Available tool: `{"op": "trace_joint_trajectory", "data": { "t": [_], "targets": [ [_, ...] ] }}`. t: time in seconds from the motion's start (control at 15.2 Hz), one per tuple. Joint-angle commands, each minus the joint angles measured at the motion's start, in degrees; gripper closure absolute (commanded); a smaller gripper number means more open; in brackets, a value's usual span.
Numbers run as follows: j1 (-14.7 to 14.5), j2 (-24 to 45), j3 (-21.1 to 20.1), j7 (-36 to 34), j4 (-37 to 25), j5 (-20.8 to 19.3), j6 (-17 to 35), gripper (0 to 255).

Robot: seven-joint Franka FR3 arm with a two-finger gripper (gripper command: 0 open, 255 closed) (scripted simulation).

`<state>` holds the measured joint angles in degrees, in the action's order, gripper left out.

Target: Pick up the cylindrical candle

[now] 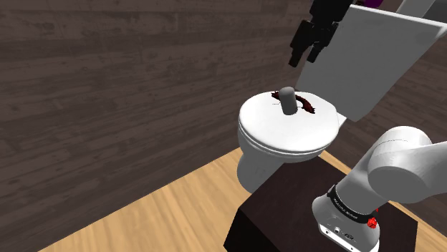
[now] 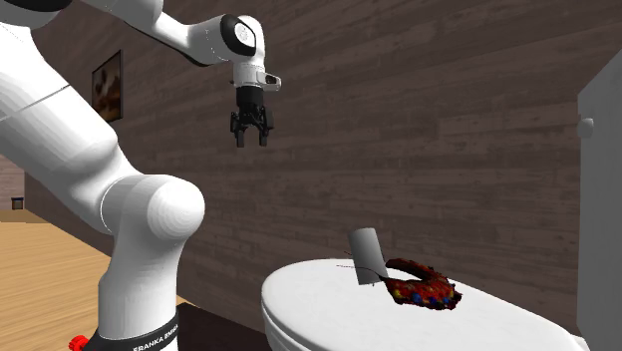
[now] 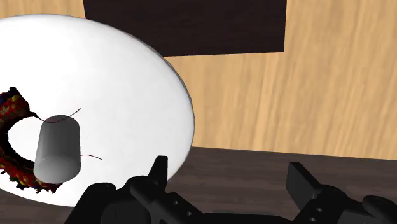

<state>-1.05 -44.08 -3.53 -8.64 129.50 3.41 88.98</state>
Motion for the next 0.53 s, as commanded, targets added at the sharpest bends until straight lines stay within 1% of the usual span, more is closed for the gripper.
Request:
{"op": "trace_joint_trajectory", "data": {
  "t": [0.0,0.46],
  "targets": [
    [0.0,0.0,0.0,0.0,0.0,0.0,0.0,0],
    [0.1,5.7,6.2,13.9,4.2,-7.2,4.7,0]
  ]
}}
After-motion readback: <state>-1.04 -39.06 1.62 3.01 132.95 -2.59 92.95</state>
